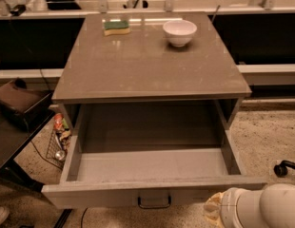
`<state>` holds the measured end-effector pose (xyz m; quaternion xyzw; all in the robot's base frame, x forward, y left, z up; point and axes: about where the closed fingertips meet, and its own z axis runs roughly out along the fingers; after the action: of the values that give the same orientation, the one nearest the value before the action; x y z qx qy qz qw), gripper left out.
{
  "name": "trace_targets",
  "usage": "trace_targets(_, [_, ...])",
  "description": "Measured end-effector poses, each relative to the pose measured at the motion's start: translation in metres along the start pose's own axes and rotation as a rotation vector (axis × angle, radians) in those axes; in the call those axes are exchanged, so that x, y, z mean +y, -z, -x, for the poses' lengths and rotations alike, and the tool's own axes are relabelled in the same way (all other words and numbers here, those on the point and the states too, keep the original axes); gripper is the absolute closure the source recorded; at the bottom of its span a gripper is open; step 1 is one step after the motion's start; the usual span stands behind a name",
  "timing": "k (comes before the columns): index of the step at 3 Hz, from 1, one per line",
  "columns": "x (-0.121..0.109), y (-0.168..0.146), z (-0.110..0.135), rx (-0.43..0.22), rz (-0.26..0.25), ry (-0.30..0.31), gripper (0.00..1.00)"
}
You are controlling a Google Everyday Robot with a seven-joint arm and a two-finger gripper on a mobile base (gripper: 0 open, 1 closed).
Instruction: Close top drawer
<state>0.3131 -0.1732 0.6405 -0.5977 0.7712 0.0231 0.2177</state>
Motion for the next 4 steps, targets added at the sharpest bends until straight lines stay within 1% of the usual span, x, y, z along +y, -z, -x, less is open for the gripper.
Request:
trace_targets(1, [-0.042, -0.016, 0.026, -0.072, -0.027, 0.066, 1.00])
trace_targets(2, [-0.071, -0.027, 0.046, -0.115, -0.042, 0.109, 1.00])
trace_targets(3, [-0.071, -0.027, 0.046, -0.115, -0.042, 0.109, 1.00])
trace_targets(4, [-0.105, -0.050, 0.062, -0.152, -0.023, 0.121, 1.00])
